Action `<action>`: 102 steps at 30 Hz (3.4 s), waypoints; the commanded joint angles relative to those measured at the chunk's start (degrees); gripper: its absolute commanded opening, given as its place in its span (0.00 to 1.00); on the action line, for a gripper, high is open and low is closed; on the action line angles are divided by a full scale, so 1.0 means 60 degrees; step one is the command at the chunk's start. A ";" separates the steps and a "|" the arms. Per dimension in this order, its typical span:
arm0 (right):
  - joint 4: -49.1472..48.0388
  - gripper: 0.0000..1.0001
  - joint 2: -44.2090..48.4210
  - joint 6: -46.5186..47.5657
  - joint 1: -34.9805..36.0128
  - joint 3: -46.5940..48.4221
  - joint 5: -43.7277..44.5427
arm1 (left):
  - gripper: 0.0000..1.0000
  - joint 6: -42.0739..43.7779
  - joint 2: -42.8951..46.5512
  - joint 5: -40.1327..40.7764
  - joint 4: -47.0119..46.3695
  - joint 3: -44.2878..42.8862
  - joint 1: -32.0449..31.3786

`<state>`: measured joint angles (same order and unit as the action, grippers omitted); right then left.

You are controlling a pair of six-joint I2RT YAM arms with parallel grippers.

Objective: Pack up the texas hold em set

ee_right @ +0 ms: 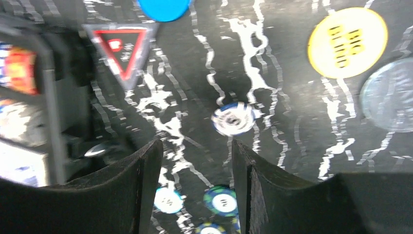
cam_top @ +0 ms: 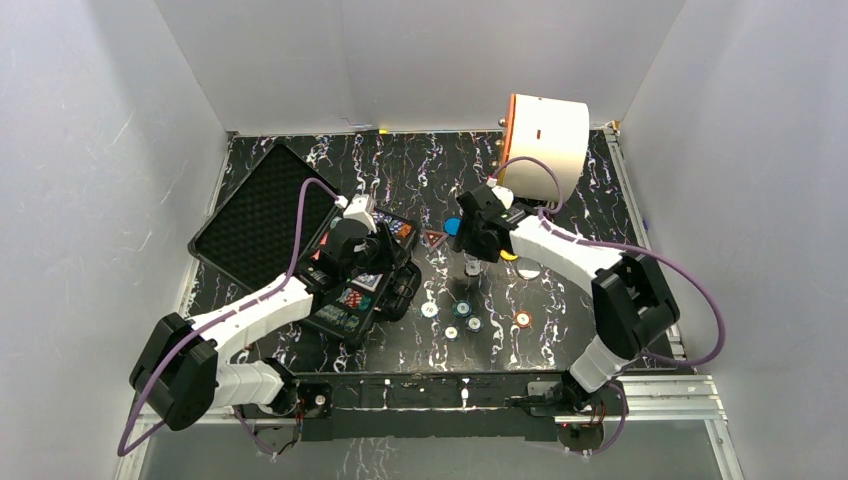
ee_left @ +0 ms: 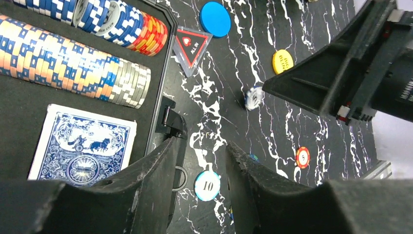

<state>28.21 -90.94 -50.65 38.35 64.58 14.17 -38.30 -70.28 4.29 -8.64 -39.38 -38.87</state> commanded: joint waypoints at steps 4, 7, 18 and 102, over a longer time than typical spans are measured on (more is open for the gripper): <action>0.0940 0.58 -0.0663 0.1649 -0.0127 0.0355 0.0781 | 0.44 0.0146 0.0246 -0.0458 0.0346 -0.0259 0.0041; 0.0890 0.51 -0.1038 0.1871 -0.0123 0.0395 0.0458 | 0.45 0.0142 0.0225 -0.0560 0.0317 -0.0239 0.0048; 0.0957 0.24 -0.2019 0.2289 -0.0126 0.0541 0.0426 | 0.45 0.0084 -0.0035 -0.0862 0.0368 -0.0334 0.0048; -0.0856 0.45 0.1272 -0.1422 -0.0461 -0.0851 -0.3742 | 0.62 -0.1861 -0.2352 -0.2835 -0.5614 0.1069 -0.0738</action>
<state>26.20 -85.52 -55.83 35.68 60.88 -4.93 -48.21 -84.16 -14.83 -35.79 -34.09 -42.65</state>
